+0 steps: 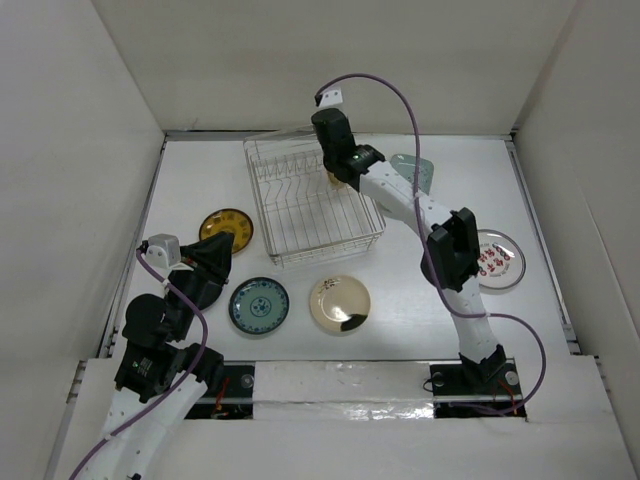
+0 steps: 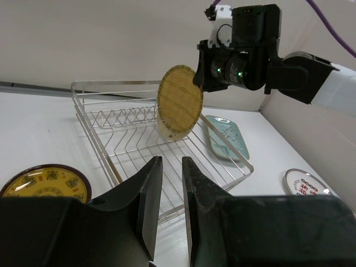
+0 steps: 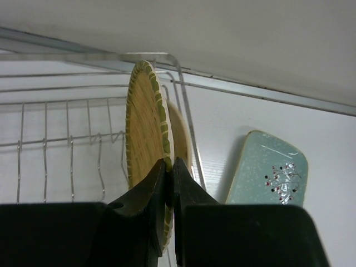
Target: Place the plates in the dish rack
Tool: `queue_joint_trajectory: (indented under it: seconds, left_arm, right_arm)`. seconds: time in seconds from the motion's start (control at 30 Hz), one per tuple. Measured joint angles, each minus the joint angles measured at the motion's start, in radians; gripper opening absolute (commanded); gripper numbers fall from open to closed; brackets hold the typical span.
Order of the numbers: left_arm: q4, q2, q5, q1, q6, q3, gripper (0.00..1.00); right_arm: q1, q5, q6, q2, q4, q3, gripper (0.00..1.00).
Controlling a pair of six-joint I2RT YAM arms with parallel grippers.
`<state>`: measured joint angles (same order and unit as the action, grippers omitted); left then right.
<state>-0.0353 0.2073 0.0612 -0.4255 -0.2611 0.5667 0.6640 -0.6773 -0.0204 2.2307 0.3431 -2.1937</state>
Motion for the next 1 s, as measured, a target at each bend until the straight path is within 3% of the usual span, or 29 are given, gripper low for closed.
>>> queue_joint_trajectory:
  seconds: [0.1, 0.2, 0.23, 0.27, 0.43, 0.5, 0.57, 0.6, 0.63, 0.67, 0.8, 0.83, 0.87, 0.9, 0.93, 1.0]
  left_arm:
    - [0.0, 0.0, 0.0, 0.0, 0.0, 0.0, 0.18]
    - [0.0, 0.0, 0.0, 0.0, 0.0, 0.0, 0.18]
    - [0.0, 0.0, 0.0, 0.0, 0.0, 0.0, 0.18]
    - [0.0, 0.0, 0.0, 0.0, 0.0, 0.0, 0.18]
    - [0.0, 0.0, 0.0, 0.0, 0.0, 0.0, 0.18]
    - [0.0, -0.001, 0.0, 0.0, 0.0, 0.0, 0.18]
    - [0.0, -0.003, 0.0, 0.0, 0.0, 0.0, 0.18]
    - [0.0, -0.005, 0.0, 0.0, 0.0, 0.0, 0.18]
    - [0.0, -0.008, 0.0, 0.0, 0.0, 0.0, 0.19]
    - [0.0, -0.011, 0.0, 0.0, 0.0, 0.0, 0.19]
    - [0.0, -0.026, 0.004, 0.0, 0.0, 0.0, 0.18]
    - [0.0, -0.029, 0.005, 0.0, 0.0, 0.0, 0.19]
    - [0.0, -0.032, 0.006, -0.001, 0.0, 0.0, 0.19]
    - [0.0, -0.034, 0.007, -0.003, 0.001, 0.0, 0.19]
    - [0.0, -0.034, 0.009, -0.007, 0.002, 0.0, 0.19]
    - [0.0, -0.035, 0.011, -0.018, 0.002, 0.0, 0.19]
  right_arm:
    - [0.027, 0.001, 0.013, 0.016, 0.006, 0.005, 0.04]
    - [0.045, 0.002, 0.032, 0.022, 0.014, 0.016, 0.31]
    - [0.047, 0.003, 0.043, 0.022, 0.014, 0.017, 0.46]
    - [0.051, 0.004, 0.053, 0.021, 0.011, 0.017, 0.51]
    - [0.052, 0.01, 0.096, -0.05, -0.016, 0.113, 0.7]
    - [0.041, 0.025, 0.123, -0.138, -0.025, 0.217, 0.71]
    - [0.018, 0.054, 0.165, -0.277, -0.081, 0.388, 0.5]
    - [-0.002, 0.074, 0.201, -0.363, -0.117, 0.492, 0.33]
    - [-0.028, 0.09, 0.239, -0.453, -0.148, 0.598, 0.05]
    - [-0.071, 0.115, 0.291, -0.564, -0.173, 0.722, 0.0]
    - [-0.327, 0.152, 0.506, -0.949, -0.253, 1.122, 0.0]
    - [-0.41, 0.163, 0.559, -1.038, -0.265, 1.22, 0.03]
    - [-0.49, 0.174, 0.608, -1.12, -0.267, 1.32, 0.14]
    - [-0.578, 0.195, 0.653, -1.195, -0.249, 1.408, 0.27]
    - [-0.666, 0.228, 0.686, -1.259, -0.227, 1.485, 0.51]
    - [-0.832, 0.307, 0.727, -1.343, -0.199, 1.607, 0.7]
